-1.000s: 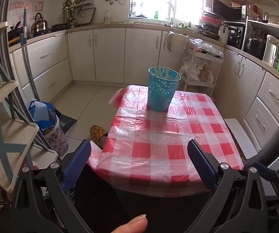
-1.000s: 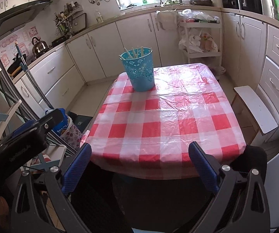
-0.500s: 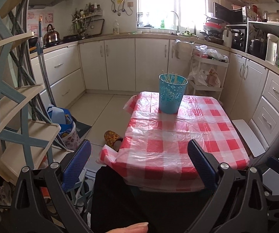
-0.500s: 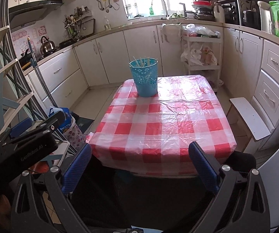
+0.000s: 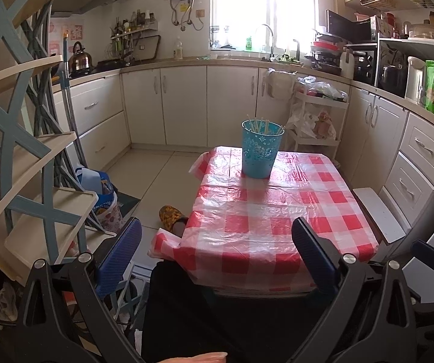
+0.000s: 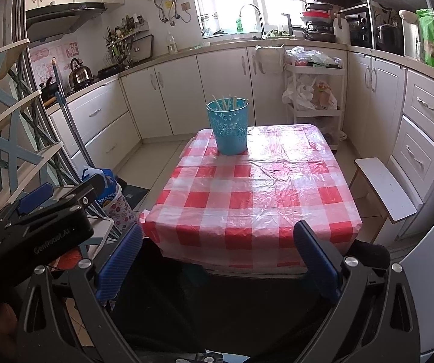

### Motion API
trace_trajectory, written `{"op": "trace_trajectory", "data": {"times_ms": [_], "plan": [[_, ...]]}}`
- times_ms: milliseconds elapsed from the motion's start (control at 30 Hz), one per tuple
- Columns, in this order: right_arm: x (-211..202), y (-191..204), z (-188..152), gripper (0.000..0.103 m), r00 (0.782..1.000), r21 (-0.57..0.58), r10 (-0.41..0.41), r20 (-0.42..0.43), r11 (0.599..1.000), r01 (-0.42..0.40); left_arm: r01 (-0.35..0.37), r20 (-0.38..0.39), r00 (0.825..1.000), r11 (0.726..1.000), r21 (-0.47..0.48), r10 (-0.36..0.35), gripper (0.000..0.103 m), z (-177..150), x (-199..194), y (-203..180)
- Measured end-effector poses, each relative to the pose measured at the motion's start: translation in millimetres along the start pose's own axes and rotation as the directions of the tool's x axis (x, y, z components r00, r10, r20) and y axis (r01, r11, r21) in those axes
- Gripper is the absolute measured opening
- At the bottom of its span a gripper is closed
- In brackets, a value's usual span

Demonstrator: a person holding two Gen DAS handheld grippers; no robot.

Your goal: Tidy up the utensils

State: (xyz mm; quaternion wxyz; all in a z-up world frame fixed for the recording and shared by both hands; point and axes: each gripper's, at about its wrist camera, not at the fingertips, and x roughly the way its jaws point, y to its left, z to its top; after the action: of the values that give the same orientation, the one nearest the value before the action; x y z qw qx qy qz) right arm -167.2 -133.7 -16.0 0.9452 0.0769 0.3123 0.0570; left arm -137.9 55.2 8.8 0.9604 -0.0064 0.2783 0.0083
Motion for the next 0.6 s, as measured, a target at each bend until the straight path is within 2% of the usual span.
{"op": "trace_trajectory", "data": {"times_ms": [600], "plan": [[-2.1,6.3,-4.2,0.096,1.000,-0.007,0.007,-0.013,1.000,-0.007,0.011,0.003,1.000,1.000,-0.010,-0.011,0.095,-1.2,-5.5,4.5]]}}
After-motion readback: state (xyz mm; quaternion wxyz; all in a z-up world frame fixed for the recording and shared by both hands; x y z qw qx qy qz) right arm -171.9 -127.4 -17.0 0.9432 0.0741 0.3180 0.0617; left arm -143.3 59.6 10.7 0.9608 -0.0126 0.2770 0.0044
